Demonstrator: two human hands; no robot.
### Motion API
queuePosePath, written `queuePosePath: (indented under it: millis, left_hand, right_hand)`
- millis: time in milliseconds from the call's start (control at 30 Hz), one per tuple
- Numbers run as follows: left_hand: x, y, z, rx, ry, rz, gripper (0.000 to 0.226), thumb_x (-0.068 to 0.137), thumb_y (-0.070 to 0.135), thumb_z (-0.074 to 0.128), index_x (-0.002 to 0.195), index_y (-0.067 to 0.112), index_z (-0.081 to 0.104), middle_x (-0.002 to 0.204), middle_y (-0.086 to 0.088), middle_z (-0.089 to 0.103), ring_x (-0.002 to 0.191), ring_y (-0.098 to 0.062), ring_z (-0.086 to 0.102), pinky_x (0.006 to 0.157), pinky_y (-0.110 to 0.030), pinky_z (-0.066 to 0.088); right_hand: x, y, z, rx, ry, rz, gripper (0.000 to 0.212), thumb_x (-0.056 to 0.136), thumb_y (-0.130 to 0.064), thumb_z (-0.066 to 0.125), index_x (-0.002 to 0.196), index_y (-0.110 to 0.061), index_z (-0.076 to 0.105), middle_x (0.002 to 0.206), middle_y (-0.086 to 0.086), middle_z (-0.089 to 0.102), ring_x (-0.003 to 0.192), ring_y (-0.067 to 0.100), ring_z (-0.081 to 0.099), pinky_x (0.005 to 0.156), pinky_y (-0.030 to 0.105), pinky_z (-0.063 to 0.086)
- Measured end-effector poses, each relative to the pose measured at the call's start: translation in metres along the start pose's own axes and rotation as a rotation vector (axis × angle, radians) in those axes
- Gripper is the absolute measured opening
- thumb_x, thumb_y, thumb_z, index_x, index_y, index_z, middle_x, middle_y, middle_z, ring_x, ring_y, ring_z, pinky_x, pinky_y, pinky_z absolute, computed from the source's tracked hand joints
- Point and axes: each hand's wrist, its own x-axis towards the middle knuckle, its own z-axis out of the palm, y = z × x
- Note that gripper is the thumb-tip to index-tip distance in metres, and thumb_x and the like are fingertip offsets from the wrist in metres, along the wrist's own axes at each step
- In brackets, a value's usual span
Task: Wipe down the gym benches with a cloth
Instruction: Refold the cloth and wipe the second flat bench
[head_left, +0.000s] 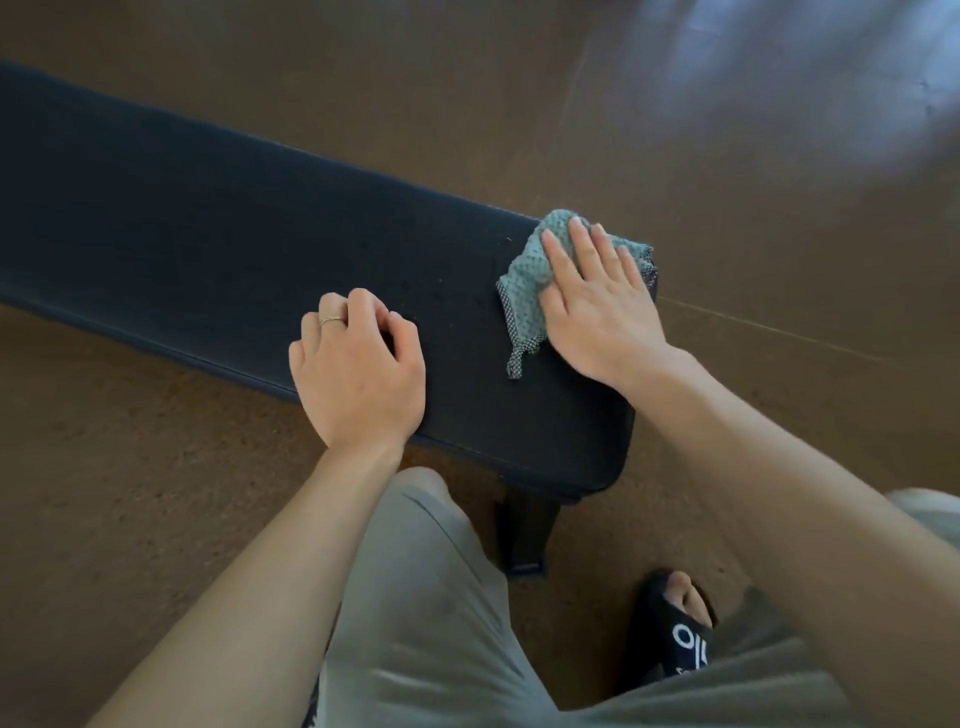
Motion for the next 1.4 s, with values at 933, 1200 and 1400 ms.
queuePosePath:
  millis: [933, 1200, 1400]
  left_hand:
    - [-0.002, -0.001, 0.002, 0.021, -0.006, 0.025, 0.021, 0.100, 0.031, 0.044, 0.093, 0.015, 0.056, 0.102, -0.008, 0.059, 0.091, -0.027, 0.050, 0.079, -0.038, 0.031]
    - [-0.004, -0.003, 0.002, 0.001, 0.014, 0.029, 0.019, 0.099, 0.029, 0.046, 0.090, 0.015, 0.055, 0.098, -0.006, 0.057, 0.088, -0.024, 0.046, 0.076, -0.038, 0.030]
    - [-0.003, -0.001, 0.002, 0.021, 0.005, 0.027, 0.019, 0.099, 0.028, 0.046, 0.089, 0.014, 0.054, 0.097, -0.007, 0.056, 0.087, -0.028, 0.049, 0.076, -0.042, 0.033]
  right_hand:
    - [-0.054, -0.001, 0.017, 0.393, 0.090, 0.297, 0.059, 0.108, -0.033, 0.024, 0.164, -0.027, 0.006, 0.171, 0.002, -0.015, 0.156, 0.025, -0.018, 0.123, 0.036, -0.005]
    - [-0.063, 0.000, 0.012, 0.662, 0.150, 0.359, 0.059, 0.109, -0.032, 0.030, 0.164, -0.030, 0.006, 0.170, -0.004, -0.013, 0.157, 0.022, 0.005, 0.121, 0.035, 0.018]
    - [-0.086, -0.010, 0.019, 0.626, 0.117, 0.388, 0.061, 0.110, -0.032, 0.028, 0.163, -0.027, -0.002, 0.170, 0.007, -0.013, 0.149, 0.036, 0.029, 0.109, 0.038, 0.038]
